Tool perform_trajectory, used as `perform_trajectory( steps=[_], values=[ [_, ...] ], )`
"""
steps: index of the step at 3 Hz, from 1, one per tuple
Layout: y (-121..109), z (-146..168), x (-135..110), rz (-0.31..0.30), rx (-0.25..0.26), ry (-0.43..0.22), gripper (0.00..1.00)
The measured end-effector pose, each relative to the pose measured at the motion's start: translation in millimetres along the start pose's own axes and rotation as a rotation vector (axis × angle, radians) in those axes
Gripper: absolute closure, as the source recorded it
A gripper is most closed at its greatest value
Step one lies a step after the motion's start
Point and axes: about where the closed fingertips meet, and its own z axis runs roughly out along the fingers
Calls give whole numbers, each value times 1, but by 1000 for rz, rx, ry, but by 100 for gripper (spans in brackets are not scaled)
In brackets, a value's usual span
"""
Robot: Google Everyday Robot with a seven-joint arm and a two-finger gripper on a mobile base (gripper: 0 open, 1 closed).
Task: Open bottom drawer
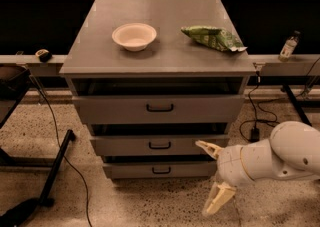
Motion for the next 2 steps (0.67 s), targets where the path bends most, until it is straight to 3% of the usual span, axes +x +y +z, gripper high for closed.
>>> perform_trajectory(
  steps=[1, 2],
  values=[
    [-10, 15, 4, -25, 78, -54, 0],
    [-8, 67, 42, -53, 149, -120, 0]
  ],
)
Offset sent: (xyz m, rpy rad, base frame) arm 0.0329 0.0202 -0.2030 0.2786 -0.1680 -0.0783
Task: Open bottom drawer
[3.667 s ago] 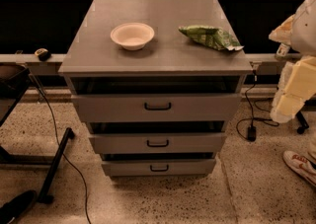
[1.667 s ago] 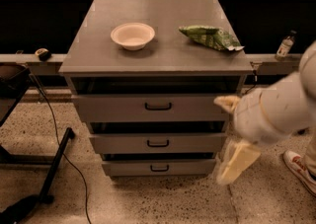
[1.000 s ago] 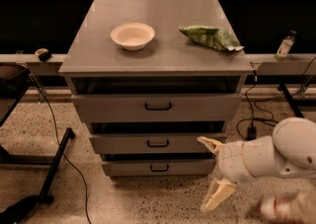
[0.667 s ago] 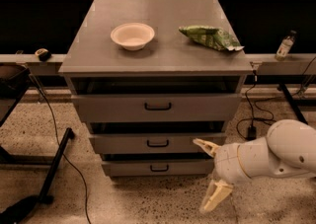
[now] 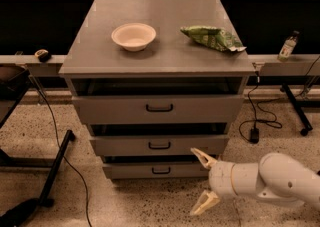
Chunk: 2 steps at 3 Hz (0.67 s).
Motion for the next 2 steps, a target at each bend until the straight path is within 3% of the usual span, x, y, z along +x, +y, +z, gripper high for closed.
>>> perform_trajectory(
  steps=[1, 2],
  values=[
    [16, 23, 40, 5, 35, -55, 0],
    [22, 31, 42, 14, 25, -71, 0]
  ],
)
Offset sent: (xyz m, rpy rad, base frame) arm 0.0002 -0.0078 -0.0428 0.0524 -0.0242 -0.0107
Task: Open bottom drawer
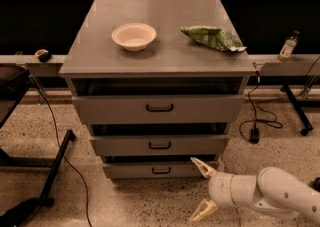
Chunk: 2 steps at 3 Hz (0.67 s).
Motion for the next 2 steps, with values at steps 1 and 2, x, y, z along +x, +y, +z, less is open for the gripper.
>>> perform_trajectory(
  steps=[1, 2],
  values=[
    [-3, 19, 22, 34, -65, -8, 0],
    [-15, 59, 69, 48, -97, -26, 0]
  ],
)
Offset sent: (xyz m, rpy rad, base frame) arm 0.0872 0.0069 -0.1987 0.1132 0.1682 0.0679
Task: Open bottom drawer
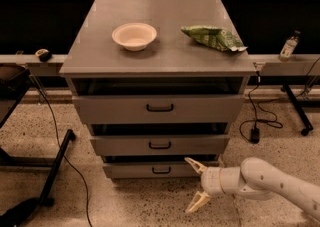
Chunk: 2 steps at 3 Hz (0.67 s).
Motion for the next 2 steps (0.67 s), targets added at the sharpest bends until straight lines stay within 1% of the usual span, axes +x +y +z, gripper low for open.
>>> perform_trajectory(
  steps=[1, 2],
  values=[
    [-4, 41, 58, 48, -8, -30, 0],
    [-29, 96, 149, 99, -25, 9, 0]
  ],
)
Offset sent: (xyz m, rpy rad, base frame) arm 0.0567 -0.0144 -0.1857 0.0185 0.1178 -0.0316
